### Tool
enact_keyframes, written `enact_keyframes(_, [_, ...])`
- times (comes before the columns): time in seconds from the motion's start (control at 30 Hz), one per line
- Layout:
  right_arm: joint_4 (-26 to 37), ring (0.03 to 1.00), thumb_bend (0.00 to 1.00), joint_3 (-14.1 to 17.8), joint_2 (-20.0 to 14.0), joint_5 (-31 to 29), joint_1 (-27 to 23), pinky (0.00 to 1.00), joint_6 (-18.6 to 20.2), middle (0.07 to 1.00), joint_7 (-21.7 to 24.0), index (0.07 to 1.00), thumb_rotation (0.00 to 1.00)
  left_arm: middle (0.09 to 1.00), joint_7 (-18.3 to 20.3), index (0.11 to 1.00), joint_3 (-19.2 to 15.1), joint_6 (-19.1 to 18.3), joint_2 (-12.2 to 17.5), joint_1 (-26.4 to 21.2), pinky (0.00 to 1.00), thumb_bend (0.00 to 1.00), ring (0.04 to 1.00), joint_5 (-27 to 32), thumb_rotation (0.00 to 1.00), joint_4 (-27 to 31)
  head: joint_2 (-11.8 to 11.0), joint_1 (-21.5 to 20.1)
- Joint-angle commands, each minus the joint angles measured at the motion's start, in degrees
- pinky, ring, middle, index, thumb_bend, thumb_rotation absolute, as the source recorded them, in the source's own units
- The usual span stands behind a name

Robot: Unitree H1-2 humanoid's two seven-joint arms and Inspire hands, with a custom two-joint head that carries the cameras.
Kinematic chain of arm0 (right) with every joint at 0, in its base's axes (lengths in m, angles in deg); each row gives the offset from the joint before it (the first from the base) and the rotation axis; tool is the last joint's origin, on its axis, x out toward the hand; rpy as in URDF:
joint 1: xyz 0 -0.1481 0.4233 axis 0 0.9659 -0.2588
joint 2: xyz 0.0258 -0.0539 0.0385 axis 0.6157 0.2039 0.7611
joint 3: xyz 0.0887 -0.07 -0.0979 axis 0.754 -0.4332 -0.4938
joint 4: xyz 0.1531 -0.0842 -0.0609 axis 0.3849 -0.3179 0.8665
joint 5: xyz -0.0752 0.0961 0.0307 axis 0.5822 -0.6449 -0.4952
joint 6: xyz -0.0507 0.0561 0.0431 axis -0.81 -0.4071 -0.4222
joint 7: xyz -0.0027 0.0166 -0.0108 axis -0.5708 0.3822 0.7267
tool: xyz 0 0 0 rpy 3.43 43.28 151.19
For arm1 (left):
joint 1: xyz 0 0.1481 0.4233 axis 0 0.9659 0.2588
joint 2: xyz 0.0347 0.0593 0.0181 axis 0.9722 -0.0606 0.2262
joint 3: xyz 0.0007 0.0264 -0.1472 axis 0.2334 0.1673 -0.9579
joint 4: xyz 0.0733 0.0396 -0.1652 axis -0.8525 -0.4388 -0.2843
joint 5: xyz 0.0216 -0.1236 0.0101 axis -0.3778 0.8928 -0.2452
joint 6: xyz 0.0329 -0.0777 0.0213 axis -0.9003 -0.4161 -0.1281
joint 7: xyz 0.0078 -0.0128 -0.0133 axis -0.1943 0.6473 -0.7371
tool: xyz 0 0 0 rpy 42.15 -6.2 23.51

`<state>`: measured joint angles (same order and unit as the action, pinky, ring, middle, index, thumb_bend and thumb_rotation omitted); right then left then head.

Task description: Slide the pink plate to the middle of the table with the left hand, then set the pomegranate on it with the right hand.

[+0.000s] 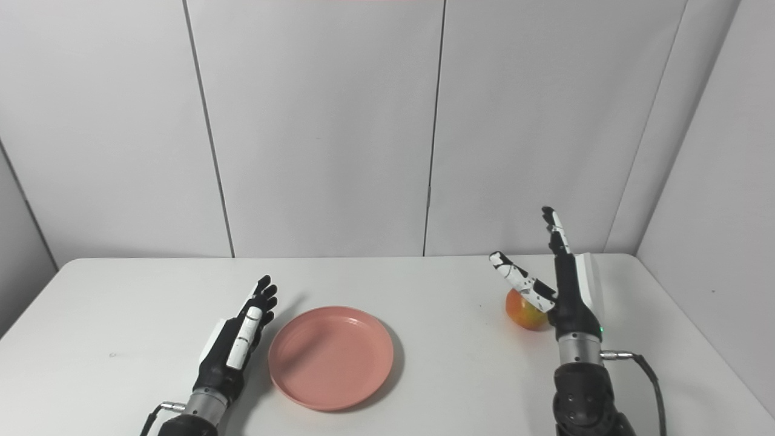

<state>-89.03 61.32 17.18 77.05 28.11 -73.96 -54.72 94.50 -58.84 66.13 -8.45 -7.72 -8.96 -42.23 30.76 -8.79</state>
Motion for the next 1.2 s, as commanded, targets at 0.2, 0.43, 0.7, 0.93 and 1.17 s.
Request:
enact_keyframes(0.2, [-0.85,0.892,0.77,-0.12,-2.19,3.31,-3.69,0.82,3.47,0.911,-1.64,0.91,0.45,0.989,1.17,0.983,-0.61,0.63,0.85,0.2,0.99,0.63,0.988,1.43,1.0,-1.57,0.01,-0.66])
enact_keyframes(0.43, [-5.16,0.869,0.8,-1.57,-3.38,5.84,-4.55,0.78,5.29,0.901,-1.53,0.897,0.41,0.991,1.49,0.985,-0.71,-0.12,0.86,0.41,0.99,0.62,0.991,2.03,1.0,-1.03,-0.11,-1.13])
enact_keyframes(0.7, [-7.53,0.866,0.85,-2.81,-4.11,5.16,-5.04,0.76,9.84,0.899,1.45,0.888,0.35,0.99,1.56,0.984,-0.9,-0.4,0.7,0.7,0.98,0.61,0.988,2.57,1.0,-0.51,-0.04,-1.03])
enact_keyframes(0.93, [-8.56,0.867,0.87,-3.64,-4.4,4.91,-4.95,0.76,11.49,0.905,2.69,0.888,0.29,0.988,1.51,0.983,-0.84,-0.87,0.74,0.93,0.98,0.61,0.986,2.42,1.0,0.13,0.04,-1.05])
enact_keyframes(1.17, [-10.1,0.85,0.85,-4.41,-4.34,5.4,-4.95,0.72,11.96,0.901,1.96,0.881,0.24,0.988,1.92,0.983,-1.01,-0.49,0.63,1.05,0.98,0.6,0.982,2.93,1.0,0.15,-0.05,-0.98])
